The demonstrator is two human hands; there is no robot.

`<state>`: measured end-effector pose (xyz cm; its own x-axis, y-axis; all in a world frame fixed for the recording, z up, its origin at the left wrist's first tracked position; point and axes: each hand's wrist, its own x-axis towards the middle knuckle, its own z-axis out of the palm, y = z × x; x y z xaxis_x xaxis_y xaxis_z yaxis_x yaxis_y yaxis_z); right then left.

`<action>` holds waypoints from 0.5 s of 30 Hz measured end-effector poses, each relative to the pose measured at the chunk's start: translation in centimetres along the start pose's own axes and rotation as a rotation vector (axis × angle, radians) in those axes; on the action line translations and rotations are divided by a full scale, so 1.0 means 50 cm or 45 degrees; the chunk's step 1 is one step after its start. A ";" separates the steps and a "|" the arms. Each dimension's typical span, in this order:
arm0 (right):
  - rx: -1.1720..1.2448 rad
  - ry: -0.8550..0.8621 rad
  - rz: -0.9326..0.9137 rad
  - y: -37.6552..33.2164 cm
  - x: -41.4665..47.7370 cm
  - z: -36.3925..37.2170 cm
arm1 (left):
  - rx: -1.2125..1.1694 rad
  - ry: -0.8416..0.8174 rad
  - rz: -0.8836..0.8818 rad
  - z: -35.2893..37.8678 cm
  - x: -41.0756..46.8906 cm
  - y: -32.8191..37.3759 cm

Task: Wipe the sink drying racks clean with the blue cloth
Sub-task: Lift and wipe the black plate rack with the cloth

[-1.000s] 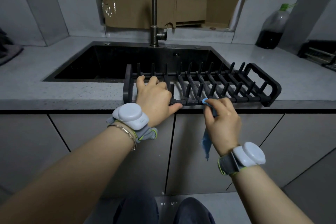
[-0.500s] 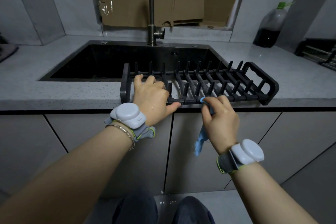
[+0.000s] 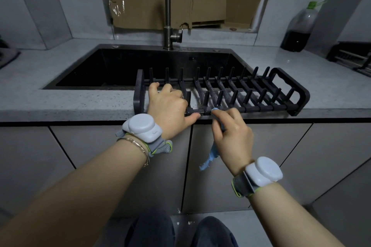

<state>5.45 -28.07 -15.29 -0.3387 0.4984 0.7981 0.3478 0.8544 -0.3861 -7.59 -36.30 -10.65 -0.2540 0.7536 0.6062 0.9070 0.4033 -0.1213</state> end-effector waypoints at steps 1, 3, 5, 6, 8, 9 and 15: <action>0.004 -0.003 -0.010 0.000 -0.002 0.000 | 0.005 0.010 -0.002 0.002 0.001 0.001; 0.025 -0.019 -0.022 -0.008 -0.006 0.003 | -0.001 0.027 -0.005 0.006 0.000 0.000; 0.017 -0.042 -0.041 -0.017 -0.005 0.006 | 0.006 0.049 -0.002 0.007 0.000 0.002; -0.006 -0.057 -0.055 -0.021 -0.003 0.008 | 0.015 0.053 0.005 0.008 0.000 0.000; -0.036 -0.082 -0.070 -0.023 0.000 0.009 | 0.023 0.054 0.022 0.011 0.000 -0.004; -0.029 -0.079 -0.065 -0.021 0.000 0.010 | 0.019 0.063 0.027 0.013 0.000 -0.005; 0.091 0.001 -0.014 -0.016 -0.011 0.015 | 0.034 0.071 0.021 0.016 0.000 -0.004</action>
<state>4.73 -28.91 -15.77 -0.3413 0.4891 0.8027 0.2807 0.8680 -0.4095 -8.02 -35.95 -11.24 -0.2197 0.7305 0.6466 0.9015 0.4054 -0.1517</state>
